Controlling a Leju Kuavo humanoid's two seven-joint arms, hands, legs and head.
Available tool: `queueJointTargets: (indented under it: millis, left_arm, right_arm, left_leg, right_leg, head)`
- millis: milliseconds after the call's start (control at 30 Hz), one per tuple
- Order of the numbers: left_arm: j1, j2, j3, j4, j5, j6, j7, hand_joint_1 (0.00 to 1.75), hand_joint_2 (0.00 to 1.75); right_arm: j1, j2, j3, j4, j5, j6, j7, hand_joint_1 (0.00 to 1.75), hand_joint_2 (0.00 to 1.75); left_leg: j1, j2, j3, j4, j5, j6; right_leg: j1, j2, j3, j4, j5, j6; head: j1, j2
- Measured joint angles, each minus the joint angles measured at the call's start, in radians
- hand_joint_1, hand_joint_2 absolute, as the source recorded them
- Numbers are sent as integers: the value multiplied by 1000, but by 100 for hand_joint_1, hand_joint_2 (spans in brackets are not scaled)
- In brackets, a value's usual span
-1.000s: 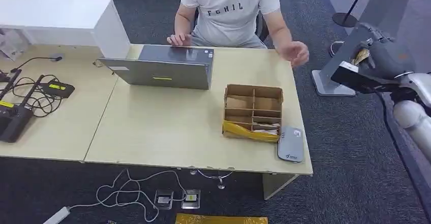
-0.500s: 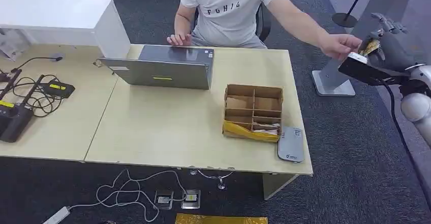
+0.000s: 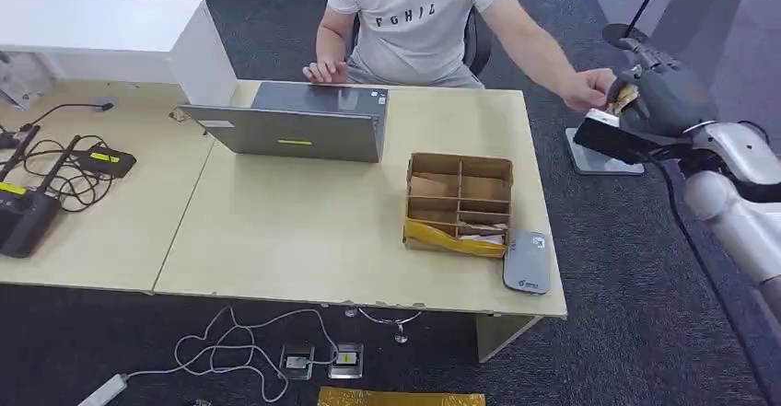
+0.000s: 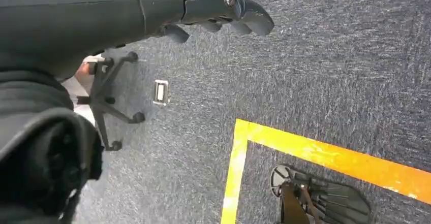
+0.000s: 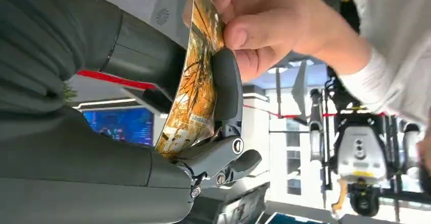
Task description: Pass the card to the sensor for recognition and then transmit it.
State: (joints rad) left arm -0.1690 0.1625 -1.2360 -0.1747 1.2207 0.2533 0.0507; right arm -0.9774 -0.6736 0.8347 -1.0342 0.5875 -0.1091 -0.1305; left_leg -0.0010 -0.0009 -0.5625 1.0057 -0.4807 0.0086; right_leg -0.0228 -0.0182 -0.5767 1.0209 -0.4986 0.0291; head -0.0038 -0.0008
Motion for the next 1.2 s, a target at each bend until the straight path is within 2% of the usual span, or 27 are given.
queueJointTargets:
  millis: [33, 67, 100, 133, 467, 933, 1000, 1033, 1133, 1200]
  left_arm:
    - [0, -1, 0, 0, 2, 2, 0, 0, 0]
    - [0, -3, 0, 0, 2, 4, 0, 0, 0]
    - [0, -4, 0, 0, 3, 5, 0, 0, 0]
    - [0, -5, 0, 0, 5, 6, 0, 0, 0]
    - [0, -11, 0, 0, 9, 18, 14, 0, 0]
    - [0, -17, 0, 0, 9, 22, 19, 0, 0]
    - [0, -18, 0, 0, 9, 23, 20, 0, 0]
    - [0, -18, 0, 0, 10, 24, 20, 0, 0]
    - [1, -19, 0, 0, 13, 25, 21, 0, 0]
    - [1, -19, 0, 0, 13, 18, 18, 0, 0]
  right_arm:
    - [3, 13, 5, 9, 3, -3, -4, 171, 175]
    - [7, 25, 10, 19, 5, -7, -6, 154, 175]
    - [8, 35, 15, 27, 5, -8, -8, 73, 175]
    - [10, 42, 20, 34, 5, -10, -10, 2, 175]
    - [25, 91, 38, 95, 13, -15, -27, 0, 175]
    - [33, 112, 48, 115, 22, -10, -14, 0, 175]
    - [35, 115, 48, 117, -15, 16, 4, 0, 175]
    - [35, 116, 48, 117, -53, 45, 17, 0, 0]
    - [49, 122, 26, 119, -162, 107, 52, 0, 0]
    - [59, 118, 15, 116, -235, 101, 86, 0, 0]
  left_leg:
    - [0, 0, 0, 0, 0, 0]
    - [0, 0, 0, 0, 0, 0]
    - [0, 0, 0, 0, 0, 0]
    - [0, 0, 0, 0, 0, 0]
    - [0, 0, 0, 0, 0, 0]
    - [0, 0, 0, 0, 0, 0]
    - [0, 0, 0, 0, 0, 0]
    - [0, 0, 0, 0, 0, 0]
    - [0, 0, 0, 0, 0, 0]
    - [0, 0, 1, 0, 0, 0]
  right_leg:
    - [0, 0, 0, 0, 0, 0]
    - [0, 0, 0, 0, 0, 0]
    - [0, 0, 0, 0, 0, 0]
    - [0, 0, 0, 0, 0, 0]
    - [0, 0, 0, 0, 0, 0]
    - [0, 0, 0, 0, 0, 0]
    - [0, 0, 0, 0, 0, 0]
    - [0, 0, 0, 0, 0, 0]
    - [0, 0, 0, 0, 0, 0]
    - [0, 0, 0, 0, 0, 0]
  head:
    - [0, 0]
    - [0, 0]
    - [0, 0]
    - [0, 0]
    - [0, 0]
    - [0, 0]
    - [0, 0]
    - [0, 0]
    - [0, 0]
    - [0, 0]
